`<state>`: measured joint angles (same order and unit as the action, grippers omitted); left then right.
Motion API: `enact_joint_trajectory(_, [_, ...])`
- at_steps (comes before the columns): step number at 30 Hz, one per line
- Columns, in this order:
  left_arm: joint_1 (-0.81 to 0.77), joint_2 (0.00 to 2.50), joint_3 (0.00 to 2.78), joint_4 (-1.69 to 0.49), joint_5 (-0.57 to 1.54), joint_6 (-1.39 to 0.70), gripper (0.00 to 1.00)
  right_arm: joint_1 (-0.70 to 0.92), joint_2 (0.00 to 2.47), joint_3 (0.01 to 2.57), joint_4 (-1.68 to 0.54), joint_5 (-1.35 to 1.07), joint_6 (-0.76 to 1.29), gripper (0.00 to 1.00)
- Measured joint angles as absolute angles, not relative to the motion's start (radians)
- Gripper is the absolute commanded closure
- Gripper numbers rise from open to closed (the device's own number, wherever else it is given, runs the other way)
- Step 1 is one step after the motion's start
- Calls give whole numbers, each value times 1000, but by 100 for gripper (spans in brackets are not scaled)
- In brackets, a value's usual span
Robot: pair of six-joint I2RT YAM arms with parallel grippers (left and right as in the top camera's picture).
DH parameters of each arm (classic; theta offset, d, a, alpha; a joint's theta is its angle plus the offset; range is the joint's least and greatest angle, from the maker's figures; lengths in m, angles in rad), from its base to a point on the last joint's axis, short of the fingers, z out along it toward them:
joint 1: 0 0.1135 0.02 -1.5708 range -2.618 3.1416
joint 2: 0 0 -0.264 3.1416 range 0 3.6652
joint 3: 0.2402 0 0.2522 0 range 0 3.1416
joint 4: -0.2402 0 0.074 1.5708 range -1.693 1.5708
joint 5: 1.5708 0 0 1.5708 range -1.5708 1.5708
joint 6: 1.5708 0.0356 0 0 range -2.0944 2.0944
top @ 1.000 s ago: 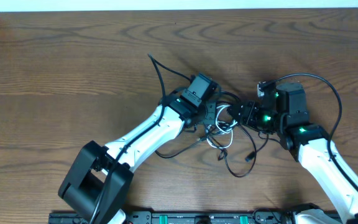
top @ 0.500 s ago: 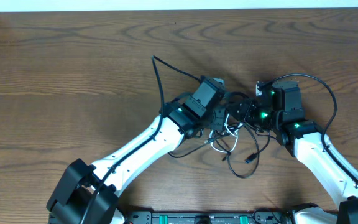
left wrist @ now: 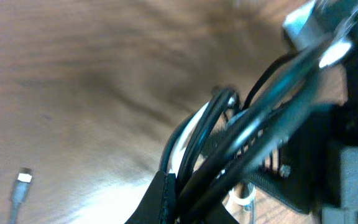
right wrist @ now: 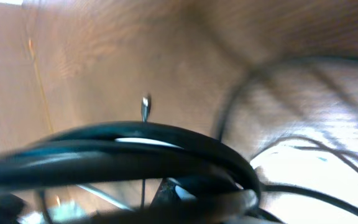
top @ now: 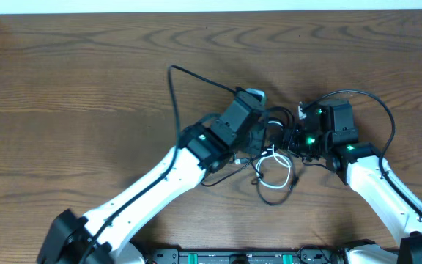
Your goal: Untangle cables
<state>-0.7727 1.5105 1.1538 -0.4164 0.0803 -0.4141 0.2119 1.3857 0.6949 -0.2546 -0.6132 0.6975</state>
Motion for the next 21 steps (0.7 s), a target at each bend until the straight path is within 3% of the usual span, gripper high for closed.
enact_joint_trajectory(7, [-708,1432,1150,-421,-62,-410,92,186,1351,718,-345,-645,567,99])
enact_joint_trajectory(14, [-575,1374,1150,-453,-141,-424,92,-6,1239,712,-451,-562,472,99])
enact_joint_trajectory(21, [-519,1374,1150,-471,-82,-479,92,-207,1127,711,-558,-425,421,99])
